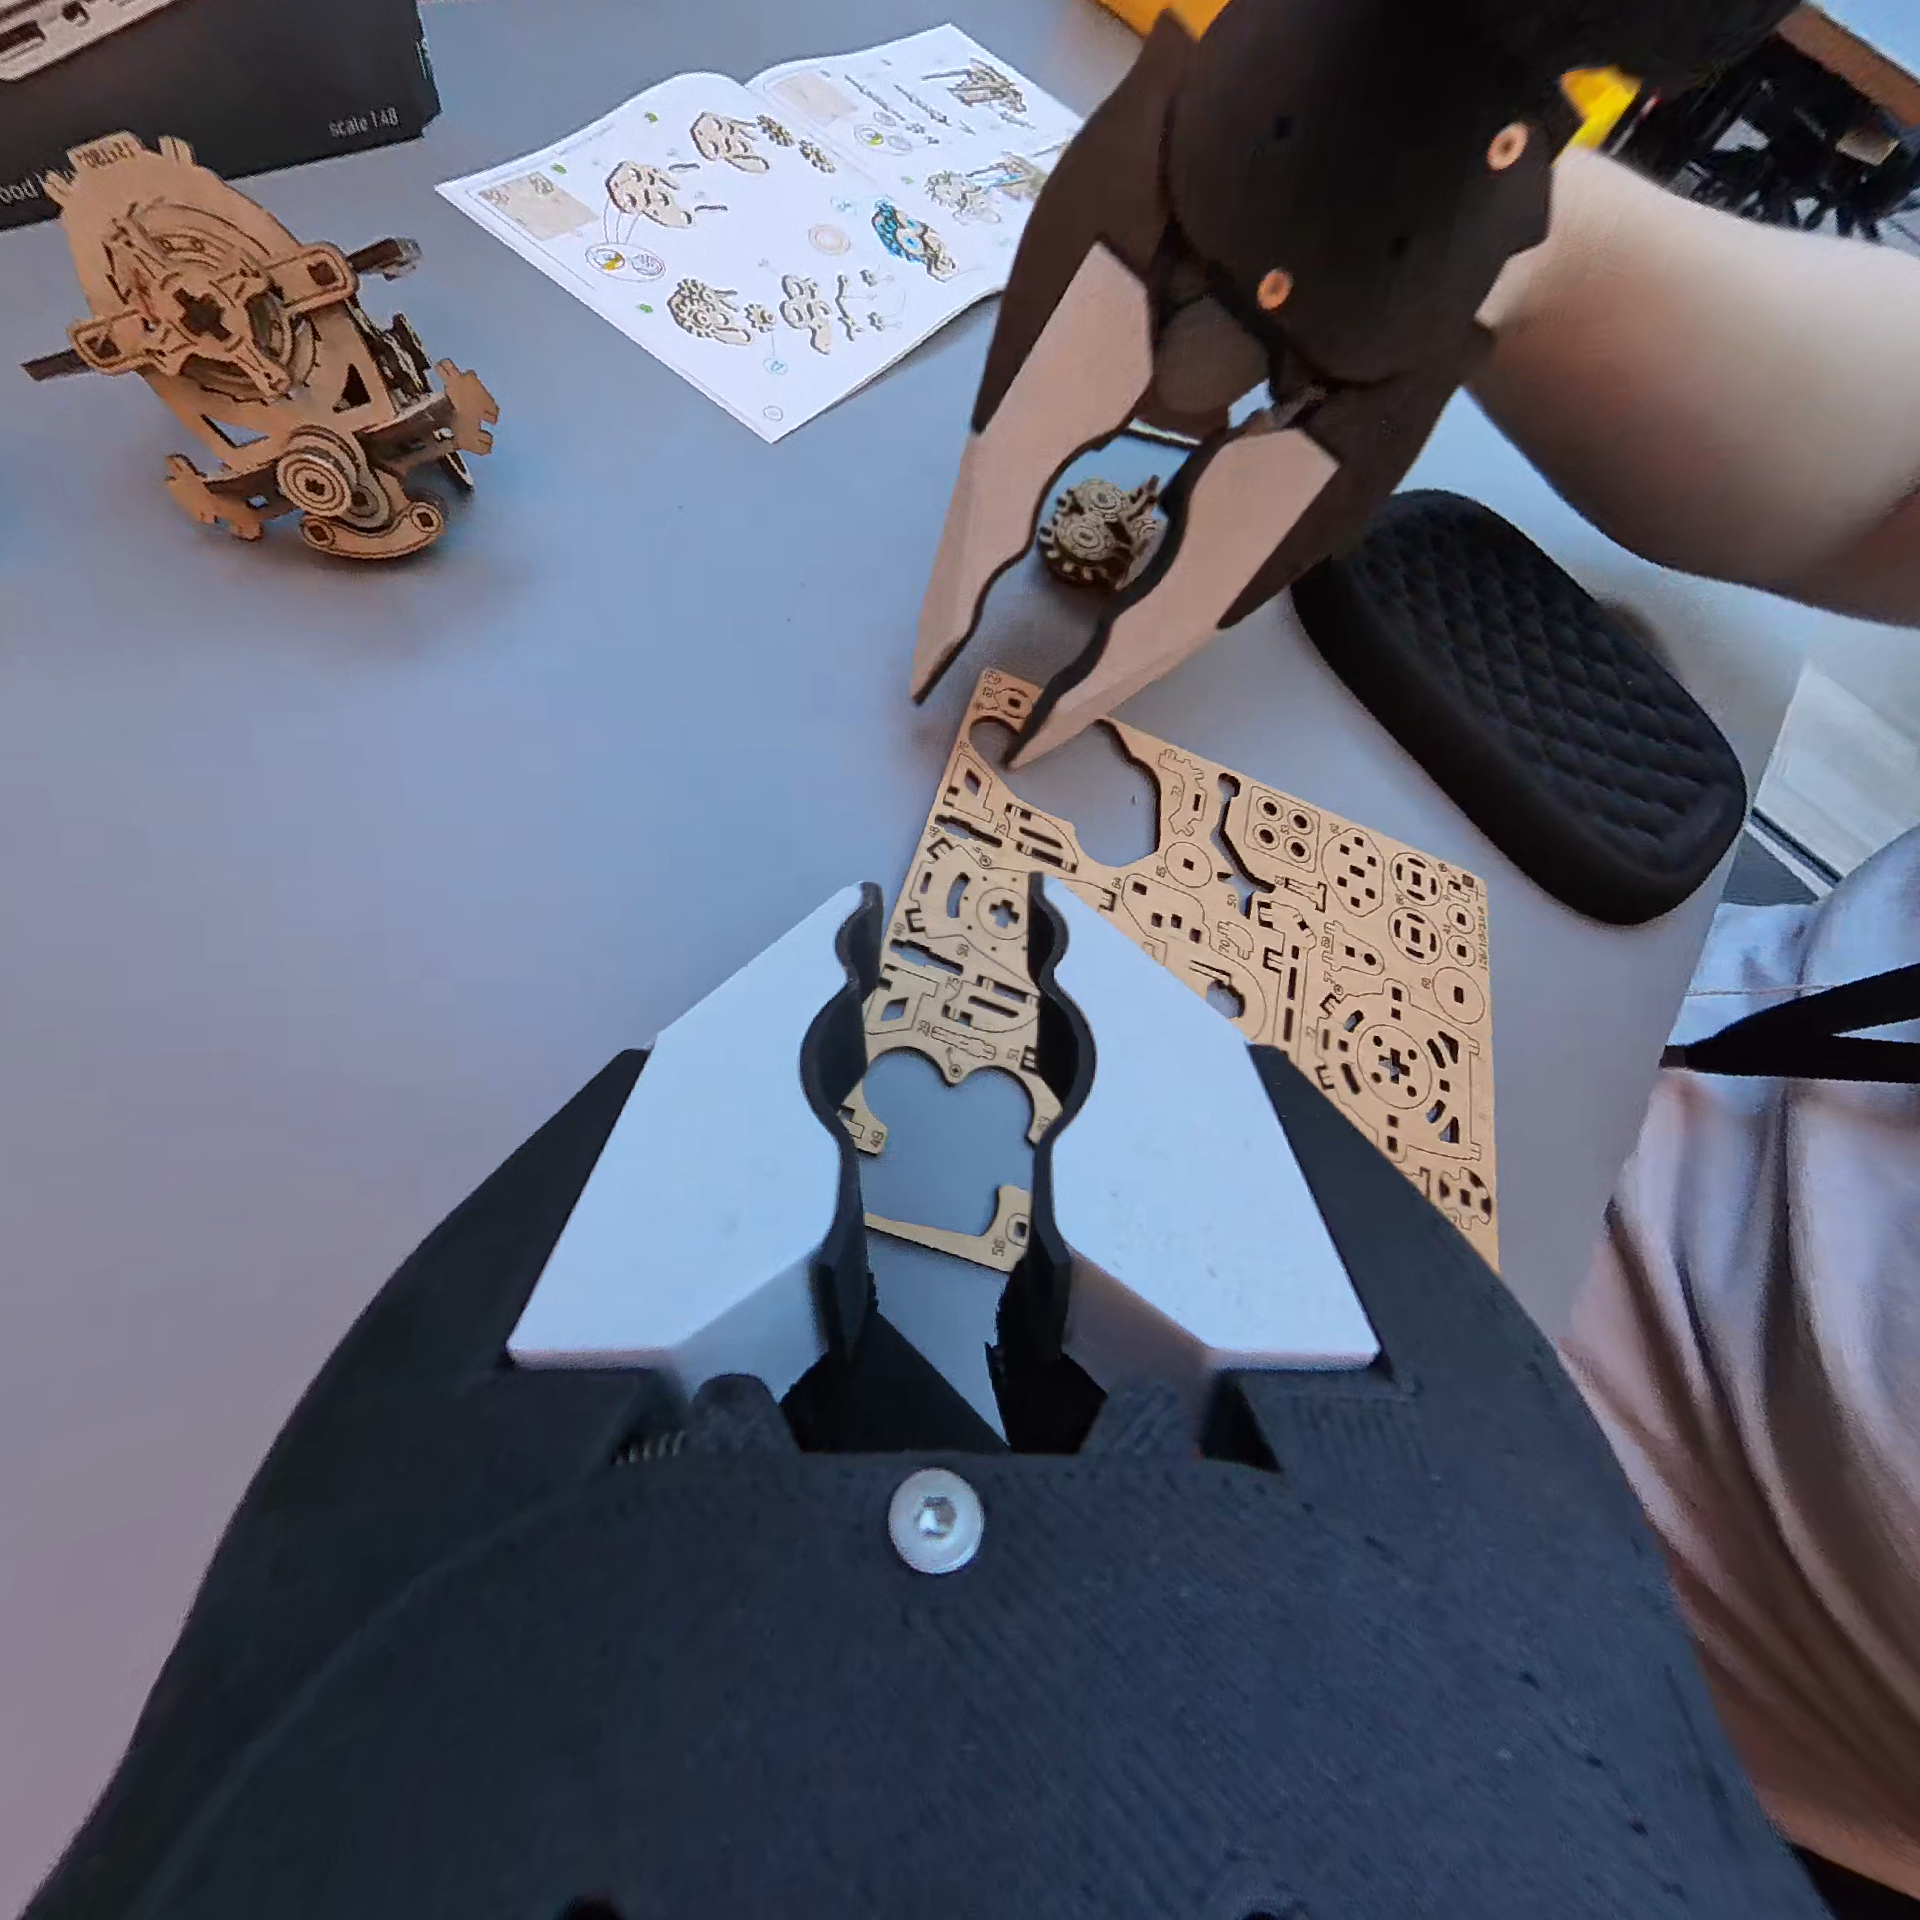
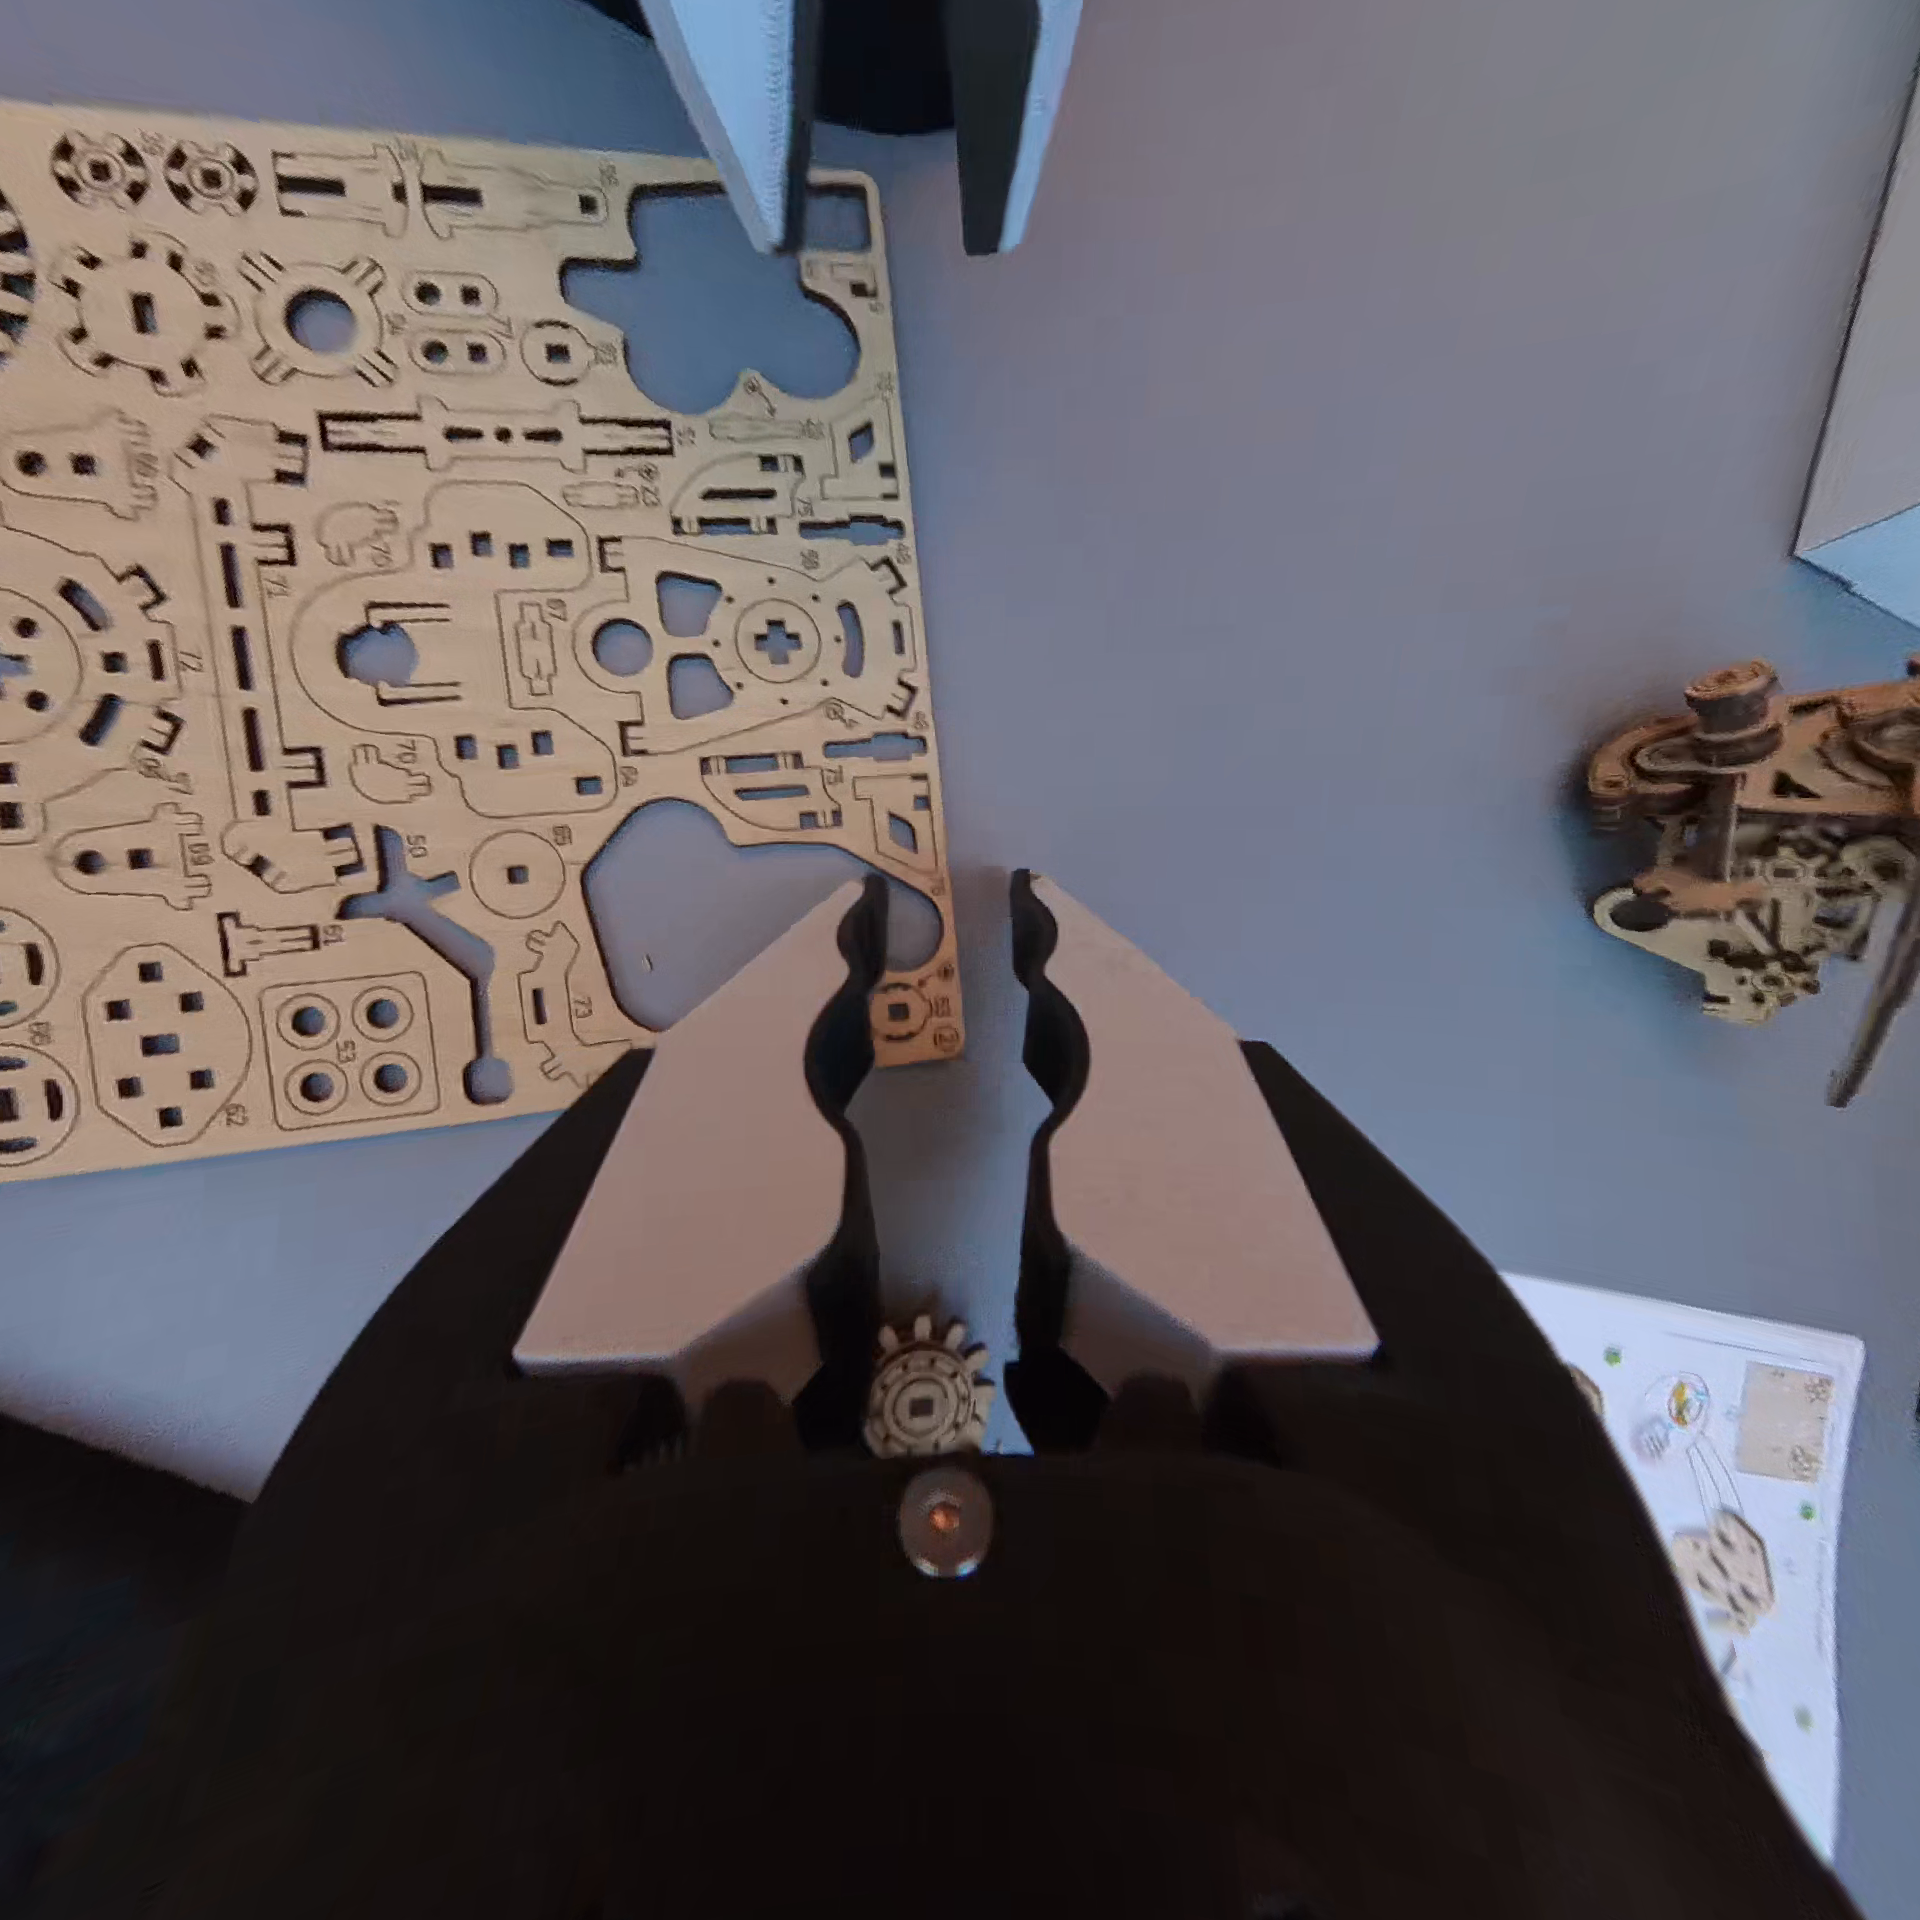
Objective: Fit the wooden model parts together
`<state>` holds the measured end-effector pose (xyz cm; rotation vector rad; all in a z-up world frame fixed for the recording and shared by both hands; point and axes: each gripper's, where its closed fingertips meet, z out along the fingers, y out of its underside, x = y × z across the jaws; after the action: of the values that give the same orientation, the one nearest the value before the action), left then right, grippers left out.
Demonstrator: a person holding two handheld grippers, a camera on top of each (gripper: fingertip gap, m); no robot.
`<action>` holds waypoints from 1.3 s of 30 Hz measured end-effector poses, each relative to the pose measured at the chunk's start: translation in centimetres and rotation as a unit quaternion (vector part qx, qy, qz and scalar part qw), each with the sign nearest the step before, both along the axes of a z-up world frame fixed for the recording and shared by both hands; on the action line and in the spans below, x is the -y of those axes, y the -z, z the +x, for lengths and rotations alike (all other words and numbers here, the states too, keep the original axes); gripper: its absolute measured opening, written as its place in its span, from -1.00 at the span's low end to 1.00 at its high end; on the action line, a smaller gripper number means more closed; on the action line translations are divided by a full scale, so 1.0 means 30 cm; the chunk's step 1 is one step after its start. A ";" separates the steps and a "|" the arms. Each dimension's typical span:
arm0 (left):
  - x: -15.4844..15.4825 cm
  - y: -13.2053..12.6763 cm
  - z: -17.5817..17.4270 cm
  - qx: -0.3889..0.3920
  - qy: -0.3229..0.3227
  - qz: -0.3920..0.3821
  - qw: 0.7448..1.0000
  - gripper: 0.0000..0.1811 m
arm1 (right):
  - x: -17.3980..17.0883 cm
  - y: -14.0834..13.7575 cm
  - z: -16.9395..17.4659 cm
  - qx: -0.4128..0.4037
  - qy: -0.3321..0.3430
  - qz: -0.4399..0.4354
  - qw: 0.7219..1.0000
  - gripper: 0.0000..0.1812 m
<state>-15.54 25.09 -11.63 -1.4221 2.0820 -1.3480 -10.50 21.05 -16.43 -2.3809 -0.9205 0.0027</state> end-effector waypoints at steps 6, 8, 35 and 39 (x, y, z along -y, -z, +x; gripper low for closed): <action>-0.018 -0.019 -0.031 0.025 -0.009 -0.031 0.999 -0.72 | -0.002 0.008 -0.025 -0.040 -0.011 -0.053 0.998 -0.96; -0.030 -0.027 -0.035 0.037 -0.019 -0.052 0.998 -0.71 | -0.004 0.001 -0.010 0.003 -0.025 -0.017 1.000 -0.97; -0.125 -0.148 -0.097 0.067 -0.066 -0.213 0.972 -0.58 | -0.028 -0.059 -0.014 -0.004 -0.084 0.021 0.996 -0.90; -0.143 -0.106 -0.086 0.038 -0.072 -0.219 0.972 -0.49 | -0.007 -0.157 0.018 0.024 -0.070 0.094 0.993 -0.91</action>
<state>-18.12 29.38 -8.47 -1.6161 1.6586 -1.8446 -9.97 21.27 -11.71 -2.1480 -1.0614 -0.0834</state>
